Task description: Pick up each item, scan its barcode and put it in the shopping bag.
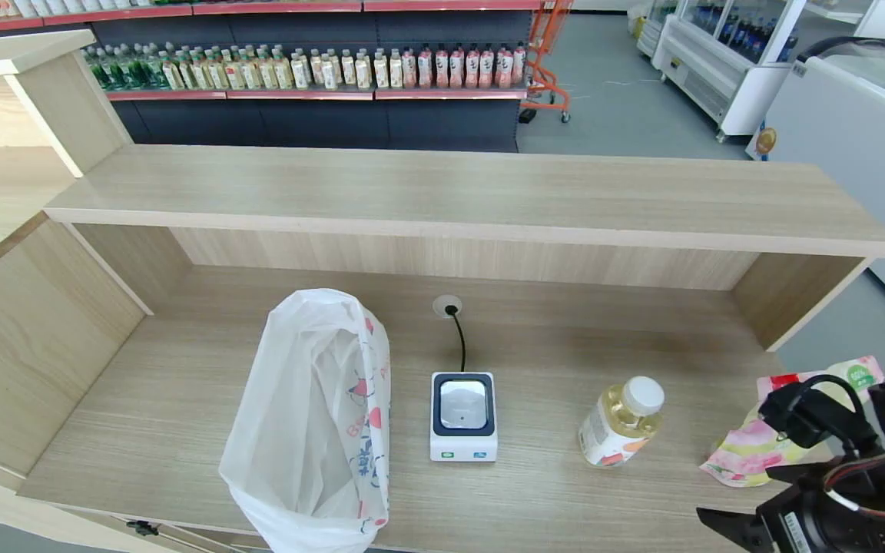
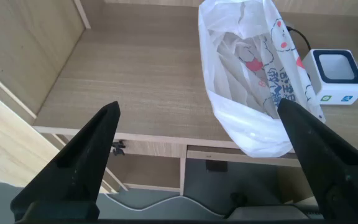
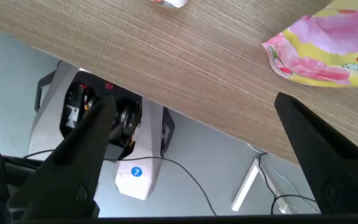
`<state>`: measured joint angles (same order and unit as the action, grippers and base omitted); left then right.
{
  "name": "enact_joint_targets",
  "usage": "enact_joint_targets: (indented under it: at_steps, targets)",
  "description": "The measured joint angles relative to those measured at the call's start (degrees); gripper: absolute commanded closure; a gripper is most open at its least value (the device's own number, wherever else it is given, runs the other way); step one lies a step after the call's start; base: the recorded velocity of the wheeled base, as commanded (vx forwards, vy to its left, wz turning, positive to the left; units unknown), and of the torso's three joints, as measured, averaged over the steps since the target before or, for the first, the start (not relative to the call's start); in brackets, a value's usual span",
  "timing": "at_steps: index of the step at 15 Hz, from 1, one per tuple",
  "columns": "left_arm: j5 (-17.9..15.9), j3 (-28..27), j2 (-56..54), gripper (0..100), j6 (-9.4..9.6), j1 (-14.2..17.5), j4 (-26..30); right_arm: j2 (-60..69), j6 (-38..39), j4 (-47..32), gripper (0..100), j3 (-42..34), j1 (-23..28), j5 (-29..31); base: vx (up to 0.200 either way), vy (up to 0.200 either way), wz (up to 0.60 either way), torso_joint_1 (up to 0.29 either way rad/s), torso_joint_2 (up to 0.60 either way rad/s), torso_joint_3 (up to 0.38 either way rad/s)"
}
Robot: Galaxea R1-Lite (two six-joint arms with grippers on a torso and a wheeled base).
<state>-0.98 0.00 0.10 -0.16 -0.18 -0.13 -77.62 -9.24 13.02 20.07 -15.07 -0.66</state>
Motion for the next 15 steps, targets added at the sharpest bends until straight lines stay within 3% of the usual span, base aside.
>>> enact_joint_targets:
  at_steps: [4, 9, 15]
  targets:
    - [0.0, 0.0, 0.0, 0, 0.00, 0.0, 0.0, -8.7, 1.5, 10.7, 0, -1.1, -4.4, 1.0, 0.000, 0.000, 0.00, 0.000, 0.00, 0.000]
    - [0.0, 0.0, 0.0, 0, 0.00, 0.0, 0.0, -19.4, 1.6, 26.1, 0, -1.1, -6.2, 3.2, 0.000, 0.000, 0.00, 0.000, 0.00, 0.000]
    - [0.0, 0.0, 0.0, 0, 0.02, 0.0, 0.0, -26.9, 1.4, 35.1, 0, 0.5, -8.7, 3.3, 0.000, 0.000, 0.00, 0.000, 0.00, 0.000]
